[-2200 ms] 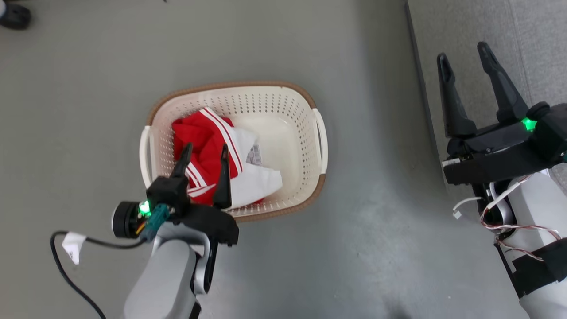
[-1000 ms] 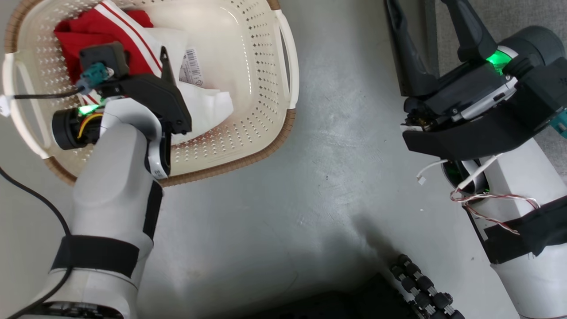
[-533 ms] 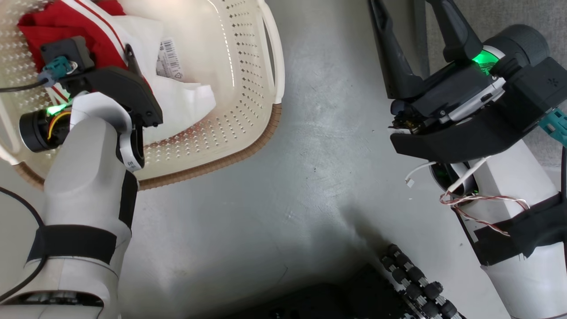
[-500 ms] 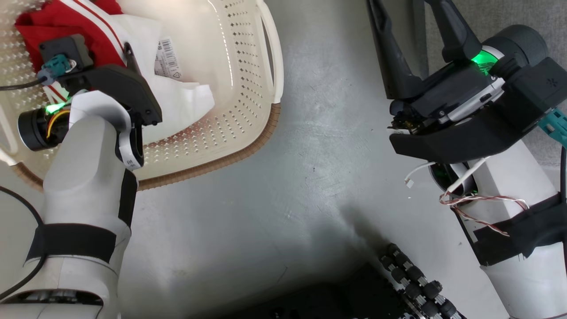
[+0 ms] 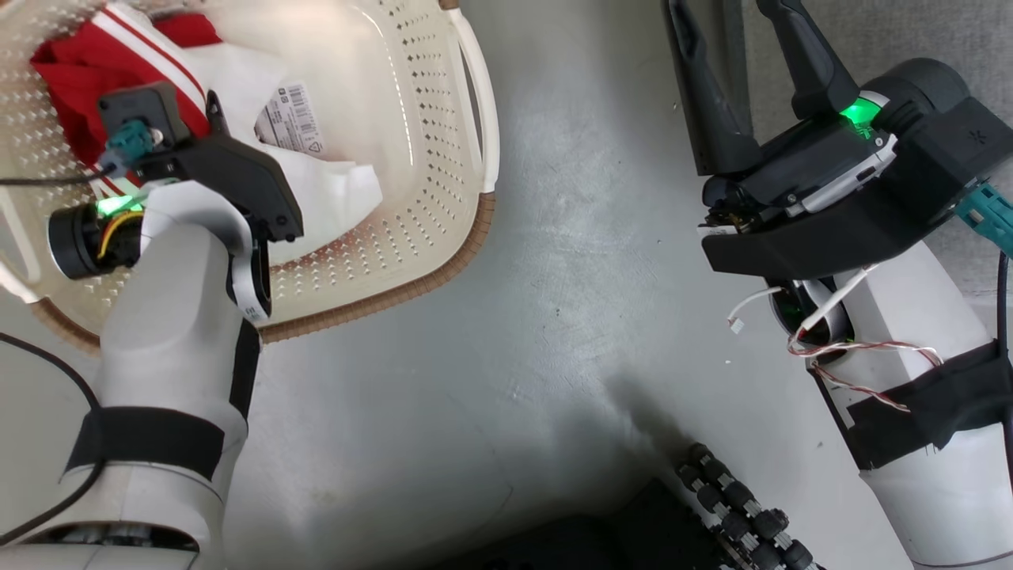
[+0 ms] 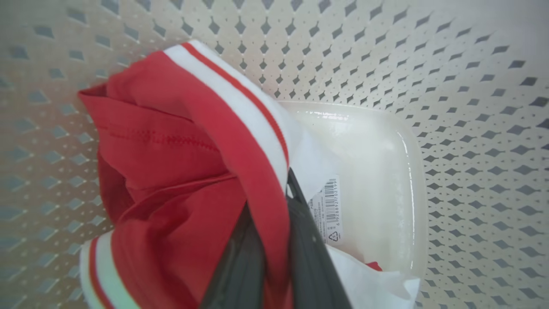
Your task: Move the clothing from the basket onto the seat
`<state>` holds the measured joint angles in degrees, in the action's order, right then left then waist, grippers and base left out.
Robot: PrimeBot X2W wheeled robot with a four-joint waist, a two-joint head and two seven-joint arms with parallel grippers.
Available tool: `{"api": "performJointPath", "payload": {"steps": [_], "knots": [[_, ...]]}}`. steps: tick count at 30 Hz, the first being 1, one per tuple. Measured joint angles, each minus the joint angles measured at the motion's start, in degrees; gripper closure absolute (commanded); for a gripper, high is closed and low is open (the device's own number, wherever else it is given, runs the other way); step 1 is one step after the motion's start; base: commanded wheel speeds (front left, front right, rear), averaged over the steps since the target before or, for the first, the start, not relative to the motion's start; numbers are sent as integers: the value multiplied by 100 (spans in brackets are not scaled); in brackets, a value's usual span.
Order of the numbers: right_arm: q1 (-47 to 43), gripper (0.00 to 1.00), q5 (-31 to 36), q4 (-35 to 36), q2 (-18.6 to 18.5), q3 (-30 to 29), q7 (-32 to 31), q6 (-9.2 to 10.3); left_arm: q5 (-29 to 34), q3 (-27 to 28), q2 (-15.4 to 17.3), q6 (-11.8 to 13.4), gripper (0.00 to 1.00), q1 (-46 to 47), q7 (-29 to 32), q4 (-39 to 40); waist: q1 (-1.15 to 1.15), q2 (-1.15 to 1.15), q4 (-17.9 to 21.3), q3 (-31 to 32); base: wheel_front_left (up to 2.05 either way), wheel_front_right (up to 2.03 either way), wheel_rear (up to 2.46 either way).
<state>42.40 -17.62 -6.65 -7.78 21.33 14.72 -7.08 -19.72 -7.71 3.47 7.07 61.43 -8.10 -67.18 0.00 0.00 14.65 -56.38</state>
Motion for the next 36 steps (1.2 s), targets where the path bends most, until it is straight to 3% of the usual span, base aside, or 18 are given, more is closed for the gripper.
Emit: {"api": "performJointPath", "payload": {"steps": [7,26,36], "knots": [[-8,0,-11,-308,-70,-47,0,-1,21,-158,-41,-7,100,-273,-370,-71,0,0,-68,376,0,0,0],[-513,0,-162,-994,-417,-134,-1,-1,137,-530,-166,-564,100,-940,-619,129,1,-1,-430,1913,0,0,0],[-1001,0,-208,-1395,-438,-169,-1,-1,-250,-1044,-169,-761,100,-1695,-620,784,1,-1,-704,2736,0,0,0]]}}
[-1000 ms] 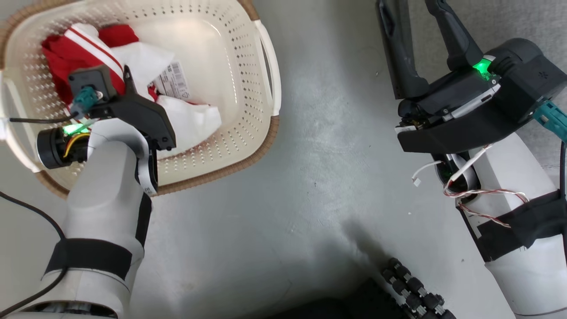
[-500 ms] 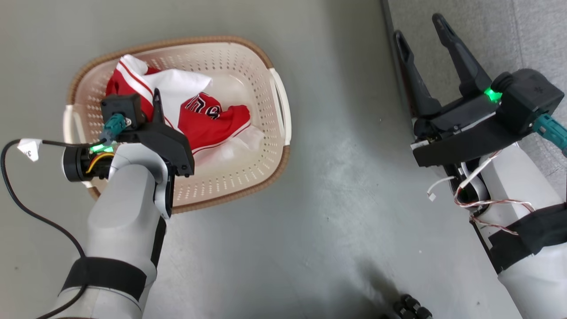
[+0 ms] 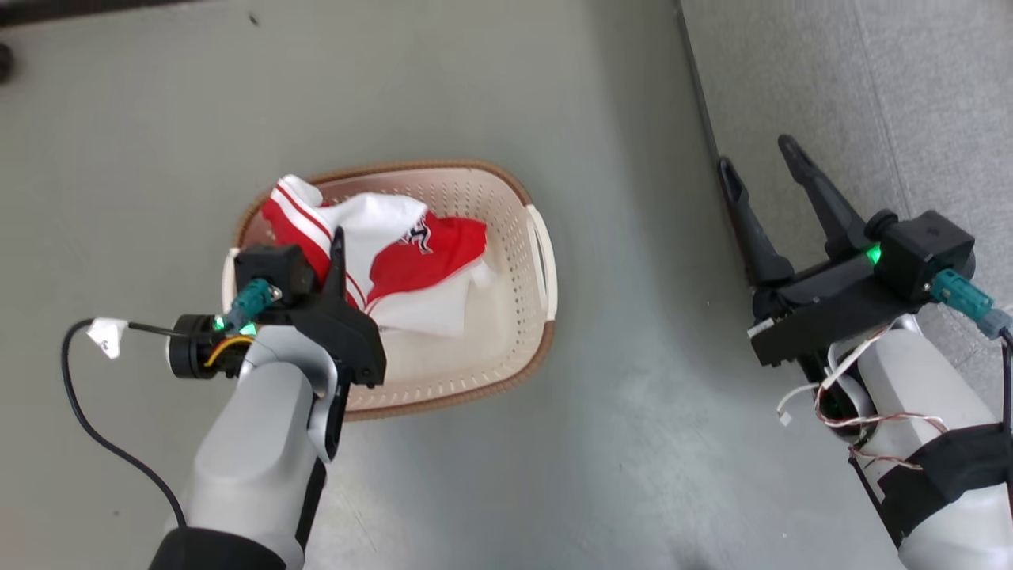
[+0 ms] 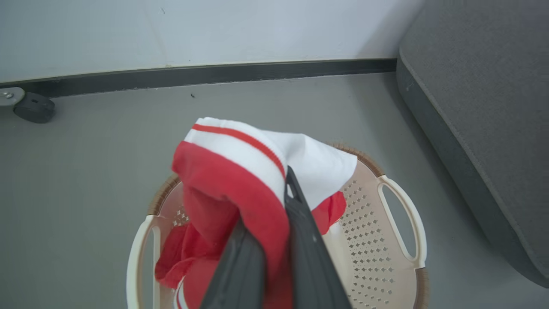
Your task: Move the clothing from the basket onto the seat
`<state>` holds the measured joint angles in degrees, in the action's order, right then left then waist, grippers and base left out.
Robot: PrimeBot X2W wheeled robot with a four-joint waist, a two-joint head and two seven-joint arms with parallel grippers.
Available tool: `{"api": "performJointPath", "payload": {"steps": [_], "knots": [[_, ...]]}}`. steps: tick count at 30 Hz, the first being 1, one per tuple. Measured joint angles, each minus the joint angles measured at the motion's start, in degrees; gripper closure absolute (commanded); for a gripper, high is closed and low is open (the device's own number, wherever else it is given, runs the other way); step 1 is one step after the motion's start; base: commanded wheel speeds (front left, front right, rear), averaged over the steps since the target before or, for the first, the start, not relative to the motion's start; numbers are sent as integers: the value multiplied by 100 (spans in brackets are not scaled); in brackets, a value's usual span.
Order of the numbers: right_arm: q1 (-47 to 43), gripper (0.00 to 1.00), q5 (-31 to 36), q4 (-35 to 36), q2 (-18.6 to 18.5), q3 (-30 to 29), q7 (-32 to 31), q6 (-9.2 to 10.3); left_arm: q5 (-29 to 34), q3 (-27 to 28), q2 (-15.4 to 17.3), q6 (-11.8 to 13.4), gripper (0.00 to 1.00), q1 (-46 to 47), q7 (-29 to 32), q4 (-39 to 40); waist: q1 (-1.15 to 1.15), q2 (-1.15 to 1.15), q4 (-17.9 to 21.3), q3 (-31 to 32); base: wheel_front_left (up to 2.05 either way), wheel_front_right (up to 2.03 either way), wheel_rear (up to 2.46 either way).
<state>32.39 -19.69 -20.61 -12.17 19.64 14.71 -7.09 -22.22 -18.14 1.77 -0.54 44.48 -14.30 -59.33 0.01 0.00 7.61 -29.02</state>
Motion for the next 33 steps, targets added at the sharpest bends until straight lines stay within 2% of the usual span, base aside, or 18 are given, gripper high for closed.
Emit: {"api": "performJointPath", "payload": {"steps": [17,25,33], "knots": [[-699,0,-2,-452,31,43,0,-1,-370,-330,3,-41,100,-985,0,1080,0,-1,-367,1428,0,0,0],[-1102,0,4,-531,149,153,-1,-1,-269,-385,7,-54,100,-1273,0,1540,0,0,-485,1968,0,0,0],[-1256,0,56,-521,225,187,-1,-1,-67,-375,12,-155,100,-1302,0,2449,0,0,-558,2327,0,0,0]]}}
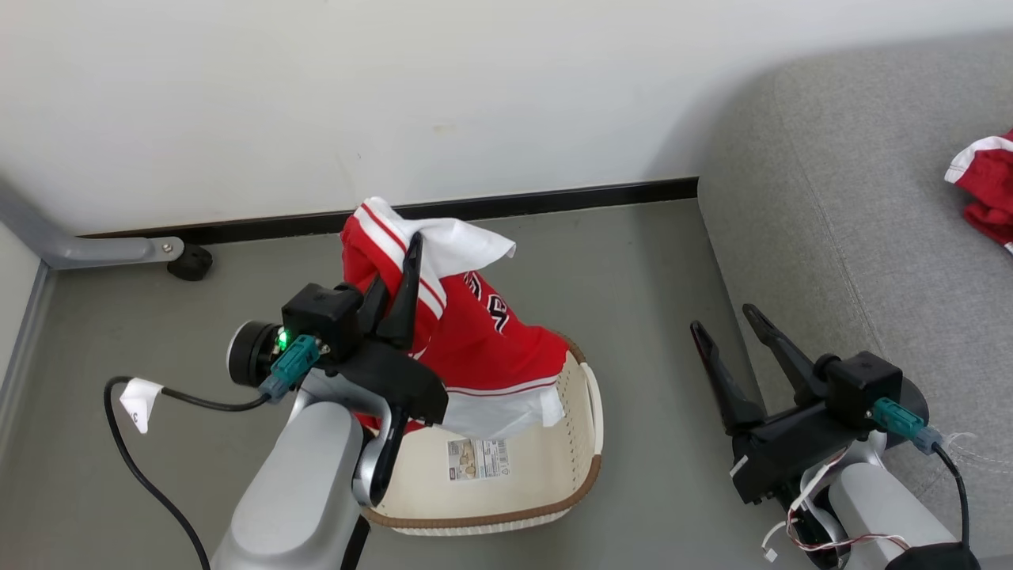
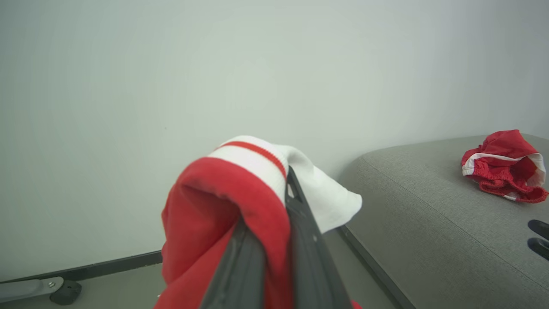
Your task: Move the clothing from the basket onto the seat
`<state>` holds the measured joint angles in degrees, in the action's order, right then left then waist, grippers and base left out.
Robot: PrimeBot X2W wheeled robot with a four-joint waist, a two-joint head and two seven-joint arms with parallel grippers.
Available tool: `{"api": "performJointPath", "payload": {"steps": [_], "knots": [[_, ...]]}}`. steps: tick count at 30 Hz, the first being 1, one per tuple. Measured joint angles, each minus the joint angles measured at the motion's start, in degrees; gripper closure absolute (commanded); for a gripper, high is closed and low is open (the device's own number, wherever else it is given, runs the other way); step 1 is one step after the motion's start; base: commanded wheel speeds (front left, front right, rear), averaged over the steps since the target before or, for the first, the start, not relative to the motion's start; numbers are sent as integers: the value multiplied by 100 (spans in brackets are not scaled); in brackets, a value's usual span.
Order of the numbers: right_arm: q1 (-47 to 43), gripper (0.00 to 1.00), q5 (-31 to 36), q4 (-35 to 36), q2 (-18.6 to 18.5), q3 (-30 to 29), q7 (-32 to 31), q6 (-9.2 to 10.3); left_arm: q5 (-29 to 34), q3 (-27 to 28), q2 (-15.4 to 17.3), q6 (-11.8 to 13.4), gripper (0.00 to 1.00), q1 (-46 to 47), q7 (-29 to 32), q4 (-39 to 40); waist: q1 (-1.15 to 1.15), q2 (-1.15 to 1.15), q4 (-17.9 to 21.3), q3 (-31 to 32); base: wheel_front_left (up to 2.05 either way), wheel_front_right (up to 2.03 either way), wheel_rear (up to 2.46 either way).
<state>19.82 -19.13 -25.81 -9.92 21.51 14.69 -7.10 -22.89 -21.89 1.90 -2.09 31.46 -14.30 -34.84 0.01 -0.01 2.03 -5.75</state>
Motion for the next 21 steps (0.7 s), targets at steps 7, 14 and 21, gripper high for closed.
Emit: {"api": "performJointPath", "payload": {"steps": [7,14,21], "knots": [[-65,0,9,0,26,-9,0,0,233,-36,74,-54,100,133,-1,697,-1,1,15,65,0,0,0],[-69,0,53,0,69,-19,0,0,375,-131,79,-105,100,319,-1,1148,-1,1,38,65,0,0,0],[-71,0,102,1,140,2,0,0,553,-249,122,-196,100,449,-2,1406,-1,1,77,29,0,0,0]]}}
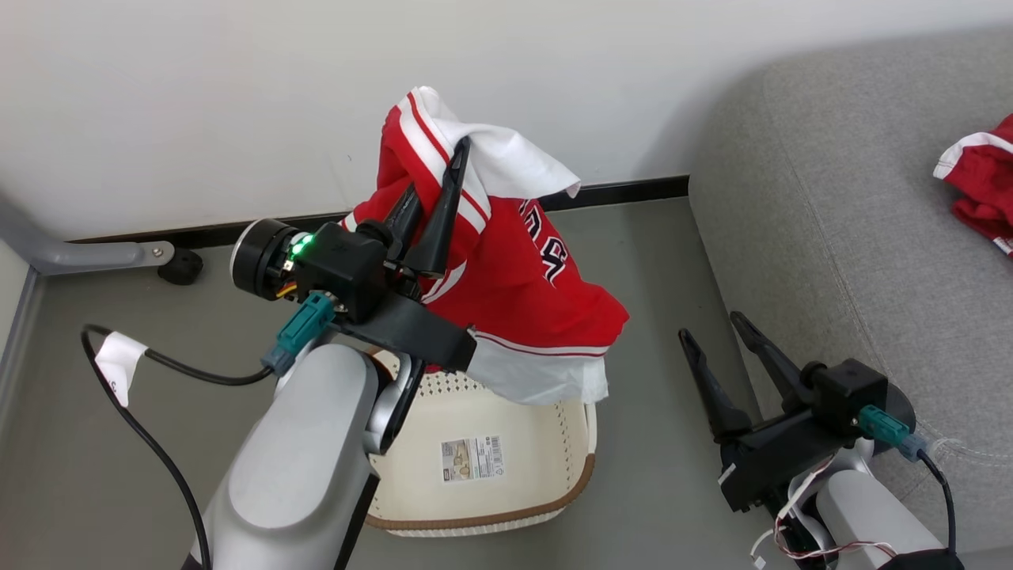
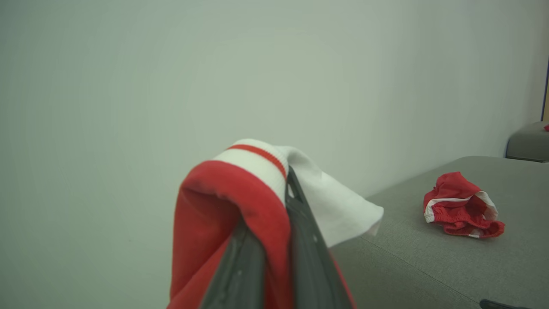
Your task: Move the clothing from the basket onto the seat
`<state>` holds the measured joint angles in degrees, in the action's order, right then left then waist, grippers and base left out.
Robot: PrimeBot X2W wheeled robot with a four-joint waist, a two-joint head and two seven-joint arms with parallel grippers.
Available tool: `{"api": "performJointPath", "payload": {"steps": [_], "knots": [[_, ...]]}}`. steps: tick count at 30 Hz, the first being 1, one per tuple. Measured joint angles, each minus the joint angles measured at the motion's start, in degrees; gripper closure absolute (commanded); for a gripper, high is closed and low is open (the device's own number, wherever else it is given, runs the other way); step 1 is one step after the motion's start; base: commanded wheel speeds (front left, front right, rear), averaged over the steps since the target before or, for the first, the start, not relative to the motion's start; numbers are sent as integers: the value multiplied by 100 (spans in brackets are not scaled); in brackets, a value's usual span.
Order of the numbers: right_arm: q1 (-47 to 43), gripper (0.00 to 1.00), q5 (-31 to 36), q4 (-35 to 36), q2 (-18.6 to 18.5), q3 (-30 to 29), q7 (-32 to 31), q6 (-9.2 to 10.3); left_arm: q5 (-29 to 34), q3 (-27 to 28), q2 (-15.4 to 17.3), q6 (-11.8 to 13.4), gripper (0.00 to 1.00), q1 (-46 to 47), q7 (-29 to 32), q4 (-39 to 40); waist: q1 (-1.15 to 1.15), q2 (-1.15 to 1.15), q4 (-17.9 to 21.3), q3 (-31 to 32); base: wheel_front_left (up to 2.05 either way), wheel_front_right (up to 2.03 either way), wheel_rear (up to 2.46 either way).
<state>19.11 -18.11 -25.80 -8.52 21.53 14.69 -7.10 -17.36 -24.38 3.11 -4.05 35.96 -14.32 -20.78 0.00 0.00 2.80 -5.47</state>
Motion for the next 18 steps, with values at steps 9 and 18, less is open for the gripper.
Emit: {"api": "performJointPath", "payload": {"steps": [9,18], "knots": [[69,0,9,136,-26,310,0,0,16,-7,-1,-1,100,3,0,122,0,0,37,-40,0,0,0],[664,0,48,488,-34,1178,1,-4,62,-121,-9,-7,100,4,0,164,0,0,-2,-86,0,0,0]]}}
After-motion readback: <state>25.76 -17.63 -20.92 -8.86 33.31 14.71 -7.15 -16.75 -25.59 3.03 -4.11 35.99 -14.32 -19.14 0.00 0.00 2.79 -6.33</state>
